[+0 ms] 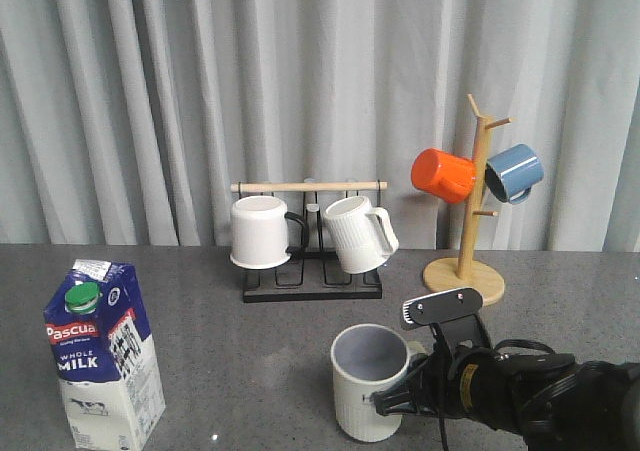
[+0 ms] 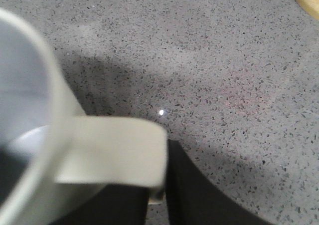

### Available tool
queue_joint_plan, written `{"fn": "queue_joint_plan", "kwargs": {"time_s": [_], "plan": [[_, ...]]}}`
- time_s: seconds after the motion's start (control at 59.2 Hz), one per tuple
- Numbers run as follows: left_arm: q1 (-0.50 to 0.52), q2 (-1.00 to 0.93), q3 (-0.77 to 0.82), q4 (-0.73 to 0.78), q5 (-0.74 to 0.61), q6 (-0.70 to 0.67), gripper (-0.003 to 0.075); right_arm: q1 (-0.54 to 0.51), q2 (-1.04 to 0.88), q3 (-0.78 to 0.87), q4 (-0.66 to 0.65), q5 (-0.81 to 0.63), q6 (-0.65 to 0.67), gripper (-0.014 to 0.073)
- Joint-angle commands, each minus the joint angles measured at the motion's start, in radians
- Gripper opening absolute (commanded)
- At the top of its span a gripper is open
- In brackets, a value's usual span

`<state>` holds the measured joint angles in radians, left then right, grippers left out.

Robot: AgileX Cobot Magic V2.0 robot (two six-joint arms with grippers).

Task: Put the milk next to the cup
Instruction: 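Slide the white mug toward the table center with the right gripper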

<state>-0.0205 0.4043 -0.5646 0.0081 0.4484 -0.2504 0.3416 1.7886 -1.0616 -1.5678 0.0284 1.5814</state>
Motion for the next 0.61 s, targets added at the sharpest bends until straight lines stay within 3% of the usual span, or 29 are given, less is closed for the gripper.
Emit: {"fn": "queue_joint_plan", "kwargs": {"time_s": [0.0,0.253,0.591], "plan": [[-0.001,0.012,-0.031,-0.008,-0.058,-0.001,0.0482,-0.001,-0.045,-0.033,-0.002,-0.001,-0.01,0.0151],[-0.001,0.012,-0.031,-0.008,-0.038,-0.001,0.0482,-0.001,-0.046,-0.033,0.005,-0.012,0.009,0.0304],[-0.001,0.012,-0.031,-0.008,-0.034,-0.001,0.0482,-0.001,-0.118,-0.033,0.001,-0.057,0.042,0.0317]]}}
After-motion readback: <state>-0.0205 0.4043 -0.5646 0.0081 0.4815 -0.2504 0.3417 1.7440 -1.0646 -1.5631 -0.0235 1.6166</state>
